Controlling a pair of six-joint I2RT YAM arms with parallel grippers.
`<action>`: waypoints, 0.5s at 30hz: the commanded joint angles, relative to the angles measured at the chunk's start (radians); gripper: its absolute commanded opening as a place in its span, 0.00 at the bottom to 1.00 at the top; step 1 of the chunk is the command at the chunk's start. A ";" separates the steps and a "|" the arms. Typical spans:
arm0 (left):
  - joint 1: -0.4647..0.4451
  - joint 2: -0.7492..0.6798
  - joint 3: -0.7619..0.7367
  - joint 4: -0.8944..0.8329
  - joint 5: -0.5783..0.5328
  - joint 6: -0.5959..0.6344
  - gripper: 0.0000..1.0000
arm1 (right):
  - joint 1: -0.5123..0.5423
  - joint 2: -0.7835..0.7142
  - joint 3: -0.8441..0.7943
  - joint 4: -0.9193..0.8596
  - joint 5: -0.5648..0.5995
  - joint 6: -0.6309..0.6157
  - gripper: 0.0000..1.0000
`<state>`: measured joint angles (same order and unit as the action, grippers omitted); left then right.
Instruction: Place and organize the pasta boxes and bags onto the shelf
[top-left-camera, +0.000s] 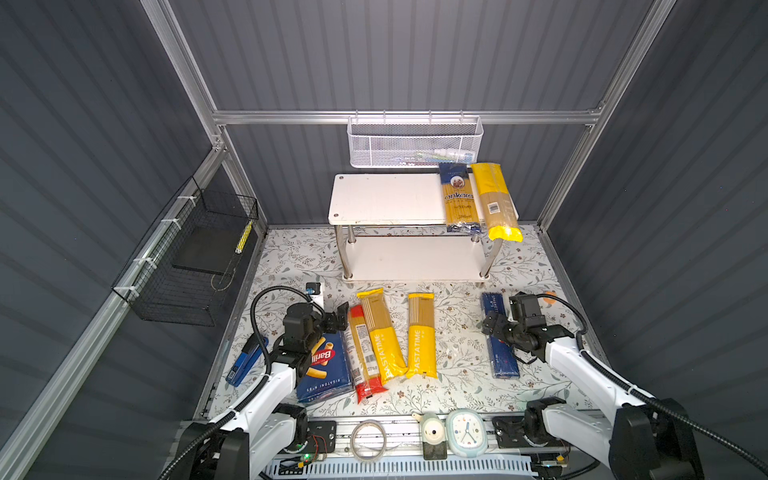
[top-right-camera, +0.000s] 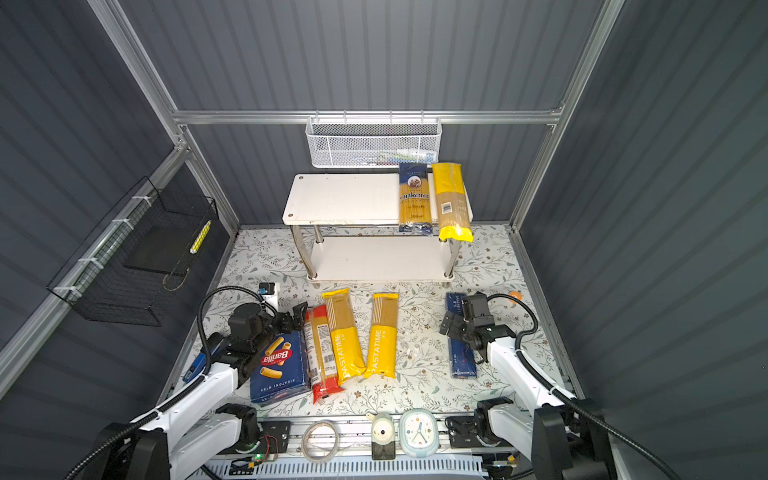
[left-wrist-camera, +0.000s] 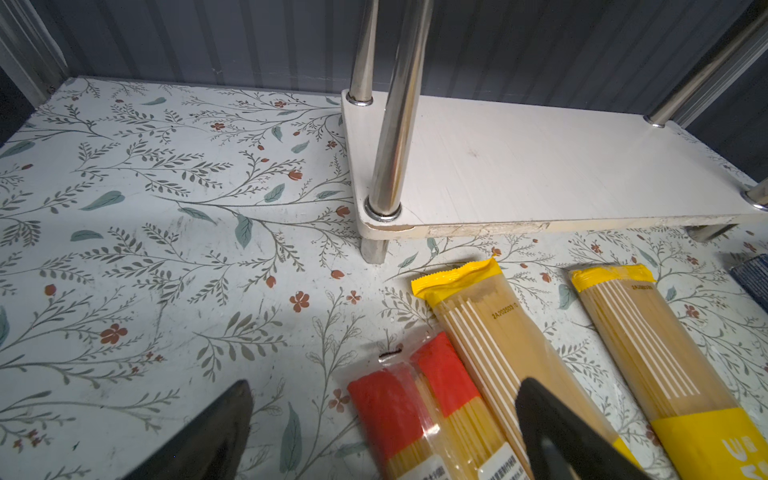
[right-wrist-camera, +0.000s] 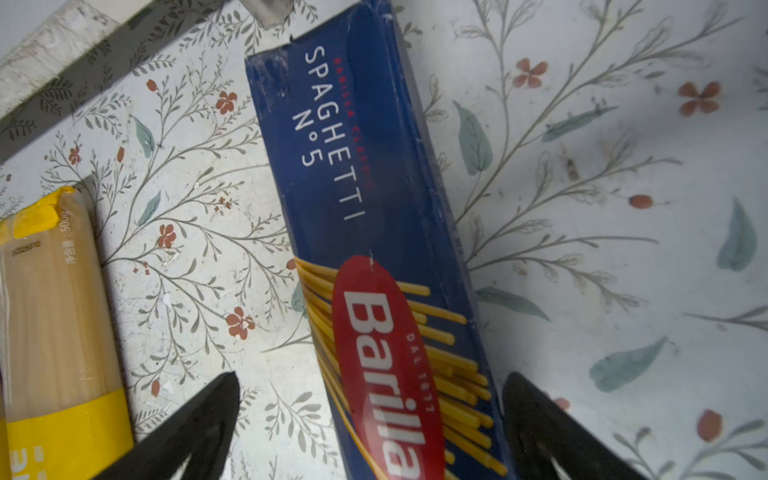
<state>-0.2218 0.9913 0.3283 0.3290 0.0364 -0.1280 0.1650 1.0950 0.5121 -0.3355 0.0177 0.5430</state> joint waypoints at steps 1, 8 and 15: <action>-0.004 -0.025 0.011 -0.001 -0.004 -0.009 0.99 | -0.002 0.005 -0.025 0.054 -0.042 0.012 0.99; -0.004 -0.013 0.018 -0.004 -0.004 -0.009 1.00 | -0.002 0.055 -0.043 0.110 -0.087 0.008 0.99; -0.004 -0.023 0.013 -0.002 -0.012 -0.012 0.99 | 0.007 0.068 -0.047 0.142 -0.136 0.020 0.99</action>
<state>-0.2218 0.9810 0.3283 0.3294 0.0353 -0.1280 0.1631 1.1614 0.4778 -0.2260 -0.0639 0.5442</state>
